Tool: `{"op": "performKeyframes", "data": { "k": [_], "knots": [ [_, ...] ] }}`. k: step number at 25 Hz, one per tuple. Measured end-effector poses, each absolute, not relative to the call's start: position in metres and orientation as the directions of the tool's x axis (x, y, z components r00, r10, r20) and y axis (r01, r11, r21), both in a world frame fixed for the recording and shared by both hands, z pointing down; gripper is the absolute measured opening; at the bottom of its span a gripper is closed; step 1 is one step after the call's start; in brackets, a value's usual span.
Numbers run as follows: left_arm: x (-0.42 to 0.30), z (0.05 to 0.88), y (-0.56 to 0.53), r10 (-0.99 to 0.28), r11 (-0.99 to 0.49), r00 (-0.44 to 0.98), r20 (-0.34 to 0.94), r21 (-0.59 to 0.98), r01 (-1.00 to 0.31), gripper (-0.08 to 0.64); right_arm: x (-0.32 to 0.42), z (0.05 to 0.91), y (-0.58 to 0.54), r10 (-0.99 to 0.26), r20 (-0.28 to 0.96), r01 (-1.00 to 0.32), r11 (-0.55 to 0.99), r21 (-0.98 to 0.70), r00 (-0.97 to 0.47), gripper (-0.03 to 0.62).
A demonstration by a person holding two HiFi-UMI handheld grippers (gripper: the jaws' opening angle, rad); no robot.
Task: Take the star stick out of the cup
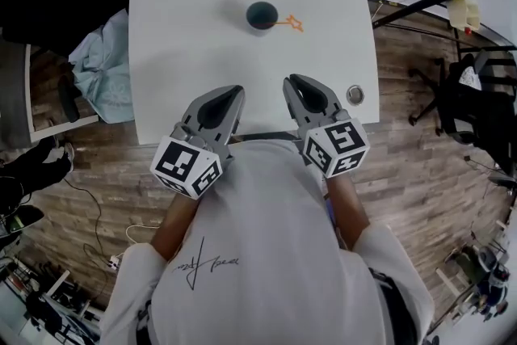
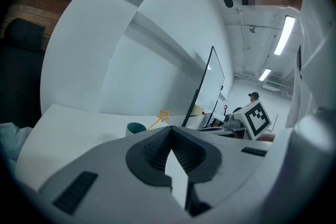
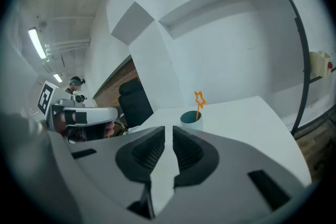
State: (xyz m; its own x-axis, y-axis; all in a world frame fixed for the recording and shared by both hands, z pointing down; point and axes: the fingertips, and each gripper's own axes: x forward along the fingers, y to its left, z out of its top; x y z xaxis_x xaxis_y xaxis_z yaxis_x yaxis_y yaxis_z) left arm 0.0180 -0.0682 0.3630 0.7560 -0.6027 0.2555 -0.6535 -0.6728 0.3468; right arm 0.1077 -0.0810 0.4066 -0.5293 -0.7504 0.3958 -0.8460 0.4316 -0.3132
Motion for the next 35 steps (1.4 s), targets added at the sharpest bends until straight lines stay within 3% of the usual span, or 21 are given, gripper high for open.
{"op": "performKeyframes", "data": {
  "k": [11, 35],
  "knots": [
    [0.017, 0.377, -0.067, -0.647, -0.603, 0.694, 0.316, 0.345, -0.719, 0.005, 0.116, 0.414, -0.100, -0.740, 0.387, -0.833, 0.454, -0.318, -0.551, 0.081],
    [0.007, 0.385, -0.093, -0.672, -0.556, 0.671, 0.313, 0.384, -0.737, 0.005, 0.112, 0.437, -0.147, -0.762, 0.400, -0.857, 0.403, -0.322, -0.509, 0.086]
  ]
}}
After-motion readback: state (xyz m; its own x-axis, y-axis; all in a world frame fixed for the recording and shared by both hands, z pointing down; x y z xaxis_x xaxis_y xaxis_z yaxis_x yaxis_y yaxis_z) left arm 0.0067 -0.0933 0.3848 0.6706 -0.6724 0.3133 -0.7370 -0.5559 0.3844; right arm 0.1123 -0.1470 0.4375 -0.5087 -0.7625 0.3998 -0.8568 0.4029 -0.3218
